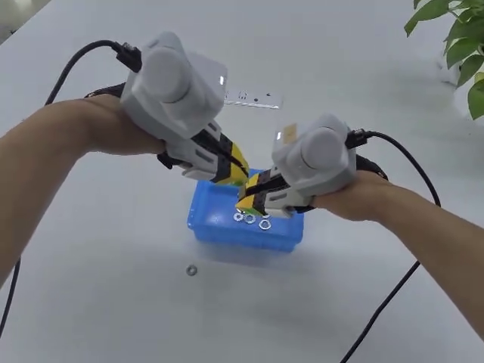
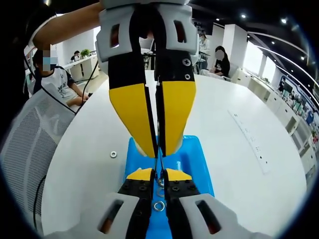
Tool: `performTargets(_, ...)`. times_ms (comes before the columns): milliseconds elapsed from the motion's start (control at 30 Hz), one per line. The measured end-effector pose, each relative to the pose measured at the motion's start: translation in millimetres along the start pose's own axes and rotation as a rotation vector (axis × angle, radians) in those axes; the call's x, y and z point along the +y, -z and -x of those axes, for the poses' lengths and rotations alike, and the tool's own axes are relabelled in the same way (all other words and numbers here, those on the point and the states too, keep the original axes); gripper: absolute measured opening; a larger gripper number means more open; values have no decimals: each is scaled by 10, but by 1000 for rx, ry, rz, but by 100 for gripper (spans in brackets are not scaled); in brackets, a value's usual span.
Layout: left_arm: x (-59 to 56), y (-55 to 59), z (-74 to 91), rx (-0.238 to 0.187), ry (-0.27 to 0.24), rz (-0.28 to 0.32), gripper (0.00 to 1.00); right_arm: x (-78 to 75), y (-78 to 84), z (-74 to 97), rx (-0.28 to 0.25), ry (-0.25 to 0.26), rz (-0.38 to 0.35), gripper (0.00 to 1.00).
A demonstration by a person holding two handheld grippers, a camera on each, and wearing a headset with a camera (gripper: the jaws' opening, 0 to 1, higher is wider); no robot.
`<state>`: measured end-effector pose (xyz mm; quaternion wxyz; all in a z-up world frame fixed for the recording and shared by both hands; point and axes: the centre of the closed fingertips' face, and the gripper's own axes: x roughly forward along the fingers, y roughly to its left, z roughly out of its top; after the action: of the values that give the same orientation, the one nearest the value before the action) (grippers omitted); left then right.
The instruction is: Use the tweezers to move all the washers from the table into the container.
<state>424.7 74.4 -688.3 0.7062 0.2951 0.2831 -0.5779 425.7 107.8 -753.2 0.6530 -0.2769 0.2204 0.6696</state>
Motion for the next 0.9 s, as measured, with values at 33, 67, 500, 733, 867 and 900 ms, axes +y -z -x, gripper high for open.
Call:
performTargets(33,6,8,-12,1,1,1,6,-10,17,-12,0,-2,-4,8)
performTargets(67,19,18,-29,1,0,0,6,-19,28,-20,-1,-1,-5,8)
performTargets(500,103,128,-208,15,4,12,6,-87,195,-111,10,-5,-18,9)
performTargets(733,112,114,-215,9,2,13,6,-79,186,-92,2,-7,-24,10)
performTargets(867,100,116,-216,13,4,9,6,-63,177,-85,6,-4,-15,10)
performTargets(900,96,118,-217,14,6,8,6,-60,177,-84,5,-4,-15,10)
